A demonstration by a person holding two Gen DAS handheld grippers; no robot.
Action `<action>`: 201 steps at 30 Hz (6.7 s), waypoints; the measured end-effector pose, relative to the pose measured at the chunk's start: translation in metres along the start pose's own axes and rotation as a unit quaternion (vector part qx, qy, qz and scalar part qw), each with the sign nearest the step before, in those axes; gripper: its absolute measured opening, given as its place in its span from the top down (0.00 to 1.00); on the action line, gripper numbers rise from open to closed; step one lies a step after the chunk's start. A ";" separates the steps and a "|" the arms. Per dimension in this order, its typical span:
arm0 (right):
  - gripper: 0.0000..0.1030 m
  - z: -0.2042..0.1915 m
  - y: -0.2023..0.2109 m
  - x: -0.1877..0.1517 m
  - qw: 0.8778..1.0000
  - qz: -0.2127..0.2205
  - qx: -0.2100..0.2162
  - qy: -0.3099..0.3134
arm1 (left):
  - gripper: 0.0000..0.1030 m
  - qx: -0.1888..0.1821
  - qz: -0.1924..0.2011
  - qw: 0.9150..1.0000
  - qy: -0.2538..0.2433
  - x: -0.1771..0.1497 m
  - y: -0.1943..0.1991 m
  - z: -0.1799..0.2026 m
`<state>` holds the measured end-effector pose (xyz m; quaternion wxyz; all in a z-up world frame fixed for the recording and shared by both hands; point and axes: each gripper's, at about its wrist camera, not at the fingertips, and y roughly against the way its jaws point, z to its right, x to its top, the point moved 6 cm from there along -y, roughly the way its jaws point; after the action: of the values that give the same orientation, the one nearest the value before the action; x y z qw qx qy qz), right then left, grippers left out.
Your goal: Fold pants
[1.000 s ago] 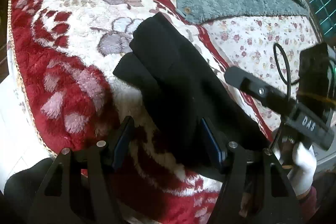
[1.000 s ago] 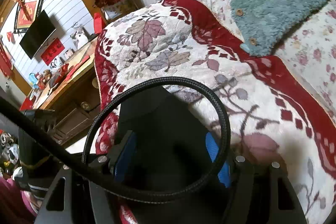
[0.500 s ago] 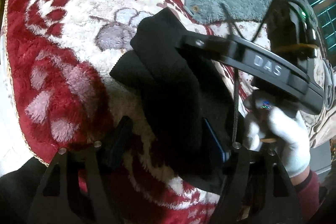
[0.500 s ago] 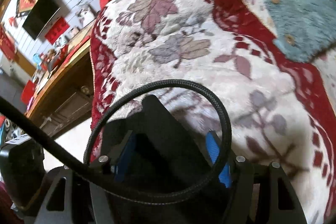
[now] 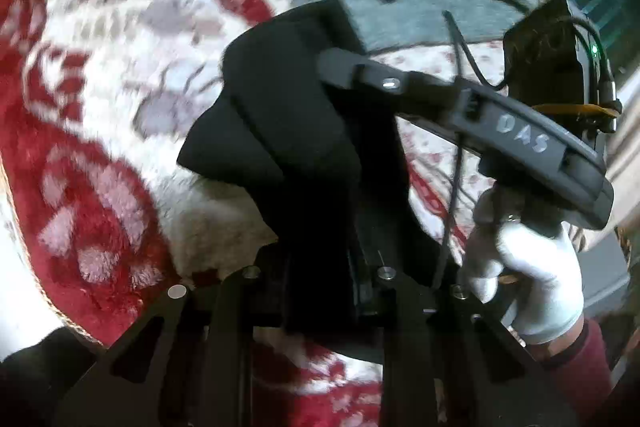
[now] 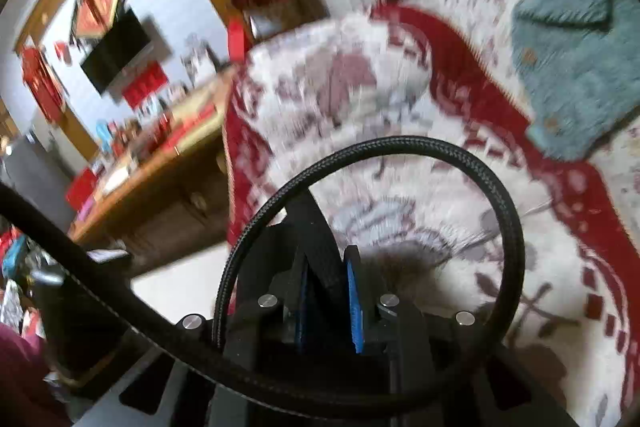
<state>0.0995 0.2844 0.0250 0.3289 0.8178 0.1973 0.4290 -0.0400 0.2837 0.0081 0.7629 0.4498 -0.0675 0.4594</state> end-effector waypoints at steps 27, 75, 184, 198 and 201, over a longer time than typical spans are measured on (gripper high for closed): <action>0.80 0.094 0.299 -0.231 0.928 0.228 -0.115 -0.270 | 0.79 -0.050 -0.086 0.936 -0.338 -0.164 -0.052 0.244; 0.60 0.096 0.285 -0.298 0.919 0.139 -0.239 -0.280 | 0.34 0.078 -0.079 0.959 -0.261 -0.068 -0.109 0.157; 0.54 0.111 0.301 -0.257 0.903 0.233 -0.183 -0.311 | 0.65 -0.029 -0.088 0.957 -0.274 -0.034 -0.103 0.216; 0.24 0.183 0.276 -0.296 0.873 0.195 -0.213 -0.394 | 0.39 0.020 -0.137 0.961 -0.240 -0.041 -0.171 0.183; 0.24 0.174 0.288 -0.294 0.869 0.199 -0.230 -0.390 | 0.38 0.022 -0.140 0.962 -0.234 -0.040 -0.167 0.183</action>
<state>0.0926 -0.1609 -0.0113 0.4656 0.8417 -0.2183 0.1650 0.1211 0.0923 -0.0098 0.7725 0.5661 -0.1708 0.2315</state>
